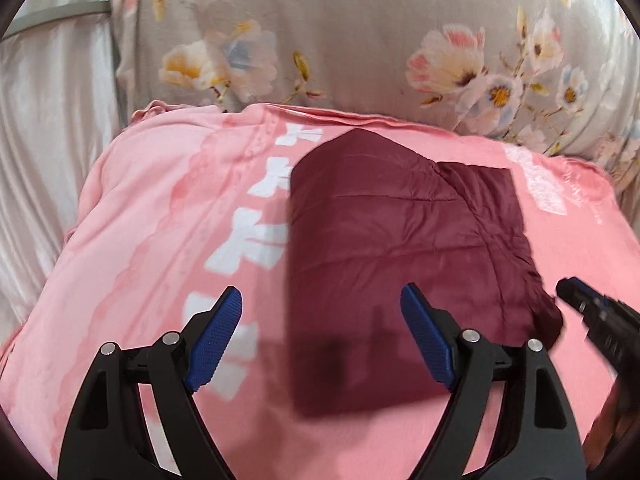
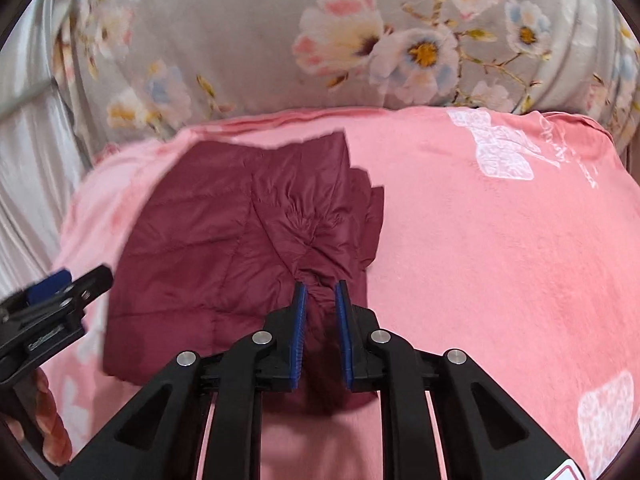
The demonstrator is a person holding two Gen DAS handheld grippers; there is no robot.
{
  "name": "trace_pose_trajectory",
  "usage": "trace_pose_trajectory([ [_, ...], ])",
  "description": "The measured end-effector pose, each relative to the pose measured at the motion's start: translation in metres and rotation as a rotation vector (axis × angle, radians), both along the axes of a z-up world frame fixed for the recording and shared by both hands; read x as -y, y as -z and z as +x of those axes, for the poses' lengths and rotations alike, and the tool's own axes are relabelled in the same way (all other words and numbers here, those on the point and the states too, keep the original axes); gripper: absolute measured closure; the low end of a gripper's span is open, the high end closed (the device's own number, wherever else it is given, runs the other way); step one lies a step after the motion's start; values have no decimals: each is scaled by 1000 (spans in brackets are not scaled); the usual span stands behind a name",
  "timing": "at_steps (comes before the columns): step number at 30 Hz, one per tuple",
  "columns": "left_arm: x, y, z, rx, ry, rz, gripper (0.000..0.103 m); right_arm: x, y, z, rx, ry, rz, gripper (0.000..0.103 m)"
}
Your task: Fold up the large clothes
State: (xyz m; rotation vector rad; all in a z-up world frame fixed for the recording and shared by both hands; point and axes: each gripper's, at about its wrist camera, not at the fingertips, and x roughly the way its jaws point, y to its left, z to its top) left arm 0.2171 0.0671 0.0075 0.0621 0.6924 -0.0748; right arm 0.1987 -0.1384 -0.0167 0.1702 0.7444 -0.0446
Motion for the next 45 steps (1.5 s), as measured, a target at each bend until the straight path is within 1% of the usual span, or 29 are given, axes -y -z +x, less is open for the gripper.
trace_pose_trajectory([
  [2,16,16,17,-25,-18,38,24,-4,15,6,-25,3,-32,91],
  [3,19,22,21,-37,-17,45,24,-4,23,8,-37,1,-34,91],
  [5,20,32,25,-49,-20,32,22,-3,34,10,-56,-5,-34,91],
  [7,18,35,24,-51,-24,11,22,-5,32,8,-55,-4,-45,91],
  [10,16,36,21,-51,-27,7,23,-11,19,-6,-9,-7,-44,86],
  [12,15,35,16,-46,-29,0,22,-20,16,-19,20,-13,-83,83],
  [13,15,35,13,-41,-30,-3,20,-26,17,-27,35,-16,-112,82],
  [14,15,35,7,-33,-32,-6,19,-30,17,-32,42,-18,-128,77],
  [15,15,35,1,-21,-35,-8,19,-34,19,-40,52,-22,-137,70],
  [17,16,37,-10,0,-44,-4,17,-38,22,-54,79,-16,-146,67],
  [18,16,38,-16,9,-45,-4,13,-41,24,-60,89,-12,-158,66],
  [20,16,41,-30,40,-54,-3,13,-44,27,-70,103,-6,-172,65],
  [25,19,51,-52,86,-64,17,13,-46,28,-83,113,18,-168,62],
  [27,22,56,-57,92,-64,36,13,-45,30,-85,94,26,-157,62],
  [31,22,58,-64,99,-67,41,13,-44,32,-93,86,48,-145,59],
  [35,22,64,-65,51,-61,49,13,-43,34,-96,71,60,-142,57],
  [45,24,69,-82,40,-62,71,13,-46,38,-108,47,75,-140,56],
])
